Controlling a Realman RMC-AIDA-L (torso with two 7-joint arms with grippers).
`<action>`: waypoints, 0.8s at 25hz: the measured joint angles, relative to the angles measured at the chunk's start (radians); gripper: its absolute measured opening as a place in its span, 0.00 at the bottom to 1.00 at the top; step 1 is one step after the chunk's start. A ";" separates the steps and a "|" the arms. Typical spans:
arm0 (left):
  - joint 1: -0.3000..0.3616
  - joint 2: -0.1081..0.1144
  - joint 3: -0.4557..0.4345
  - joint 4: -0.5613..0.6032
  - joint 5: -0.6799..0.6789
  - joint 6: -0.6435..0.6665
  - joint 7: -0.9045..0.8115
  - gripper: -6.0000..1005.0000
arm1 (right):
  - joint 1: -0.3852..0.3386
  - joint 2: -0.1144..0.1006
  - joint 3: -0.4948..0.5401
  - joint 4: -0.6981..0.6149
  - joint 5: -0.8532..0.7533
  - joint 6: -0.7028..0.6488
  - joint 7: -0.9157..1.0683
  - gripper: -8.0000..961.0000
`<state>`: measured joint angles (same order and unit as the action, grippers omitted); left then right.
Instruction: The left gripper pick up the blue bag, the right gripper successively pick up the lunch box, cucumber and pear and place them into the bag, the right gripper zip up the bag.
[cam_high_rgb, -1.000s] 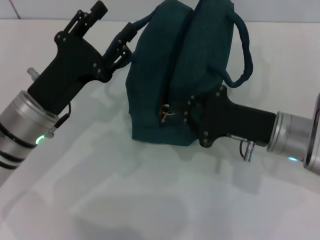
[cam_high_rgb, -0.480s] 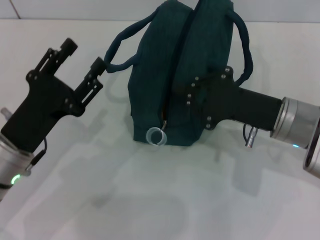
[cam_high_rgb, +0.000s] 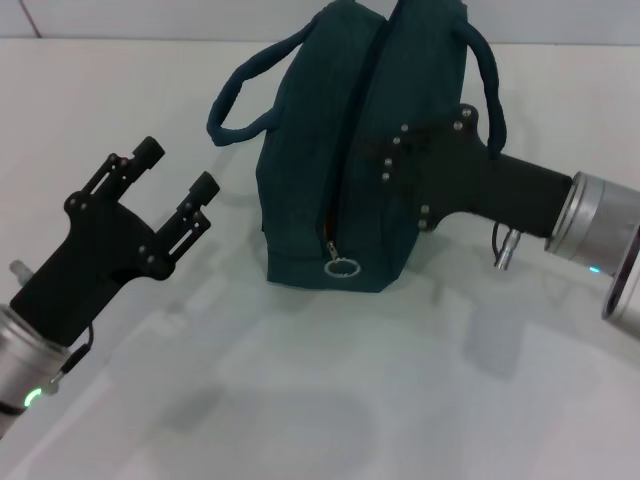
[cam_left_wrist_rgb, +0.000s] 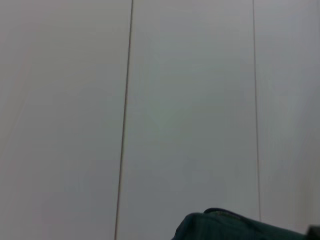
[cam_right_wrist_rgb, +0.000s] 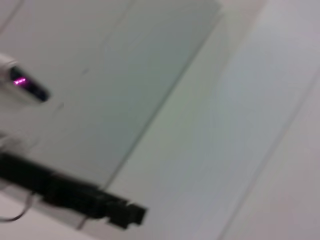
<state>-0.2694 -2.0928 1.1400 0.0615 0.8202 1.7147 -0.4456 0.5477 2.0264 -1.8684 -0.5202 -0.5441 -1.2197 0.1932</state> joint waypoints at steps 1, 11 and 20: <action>-0.007 0.000 0.000 0.000 0.001 -0.002 0.001 0.69 | -0.004 0.000 -0.001 0.000 0.025 -0.003 0.000 0.01; -0.078 0.021 0.050 0.032 0.039 -0.049 -0.075 0.69 | -0.043 -0.012 -0.015 0.030 0.201 -0.102 0.093 0.04; -0.107 0.017 0.070 0.102 0.085 -0.096 -0.092 0.70 | 0.010 -0.025 -0.012 0.024 -0.136 -0.090 0.254 0.03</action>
<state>-0.3761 -2.0755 1.2101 0.1635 0.9057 1.6192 -0.5377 0.5581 2.0010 -1.8801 -0.4966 -0.6801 -1.3098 0.4469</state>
